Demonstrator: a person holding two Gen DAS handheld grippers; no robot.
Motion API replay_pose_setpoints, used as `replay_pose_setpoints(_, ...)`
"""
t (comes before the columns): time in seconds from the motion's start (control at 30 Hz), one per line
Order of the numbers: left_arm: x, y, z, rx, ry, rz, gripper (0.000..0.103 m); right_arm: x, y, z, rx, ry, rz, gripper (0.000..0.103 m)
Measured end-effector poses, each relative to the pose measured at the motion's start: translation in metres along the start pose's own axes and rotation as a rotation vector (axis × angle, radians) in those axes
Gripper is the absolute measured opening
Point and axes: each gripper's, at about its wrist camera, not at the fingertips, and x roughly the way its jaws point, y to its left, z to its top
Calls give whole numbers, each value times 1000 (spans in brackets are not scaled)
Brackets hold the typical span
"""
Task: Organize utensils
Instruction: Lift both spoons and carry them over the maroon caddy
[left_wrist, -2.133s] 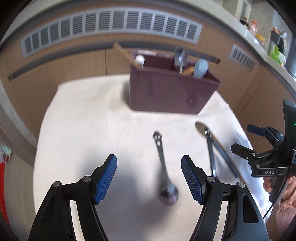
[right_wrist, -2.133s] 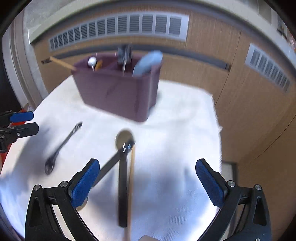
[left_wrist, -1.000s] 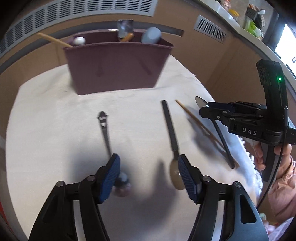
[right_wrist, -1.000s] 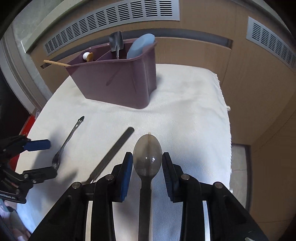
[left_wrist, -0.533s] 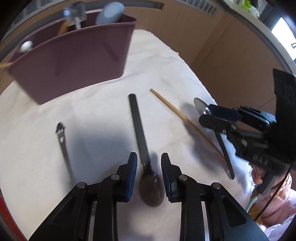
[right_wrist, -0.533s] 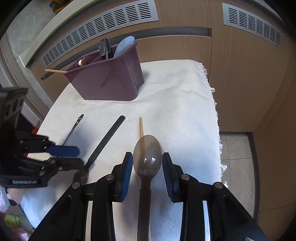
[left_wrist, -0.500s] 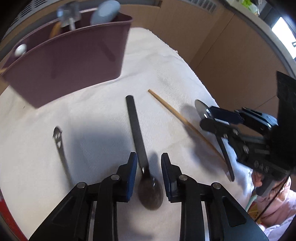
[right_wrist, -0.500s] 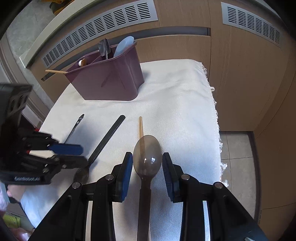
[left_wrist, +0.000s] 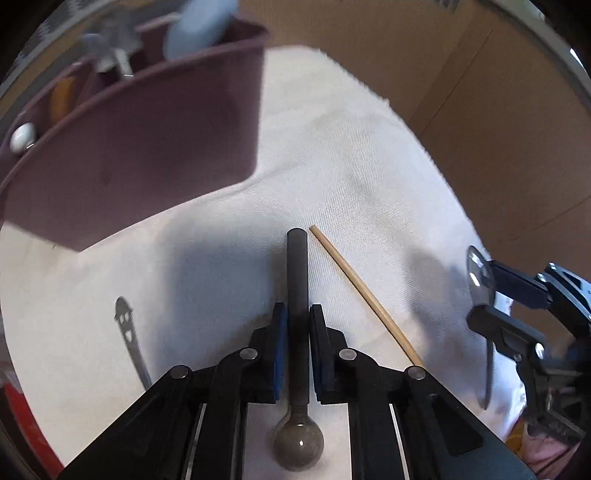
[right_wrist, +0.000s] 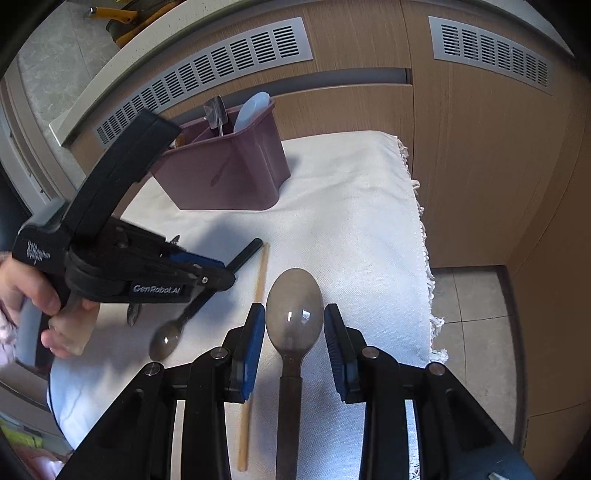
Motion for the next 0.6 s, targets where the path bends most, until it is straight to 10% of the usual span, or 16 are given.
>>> replay_pose_setpoints(0.33, -122, 35, -91, -159, -478, 12, 12, -14, 44, 14, -60, -51, 41, 30)
replay_pose_setpoints(0.6, -143, 56, -107, -196, -549, -25, 12, -29, 92, 21, -158, -81, 41, 30)
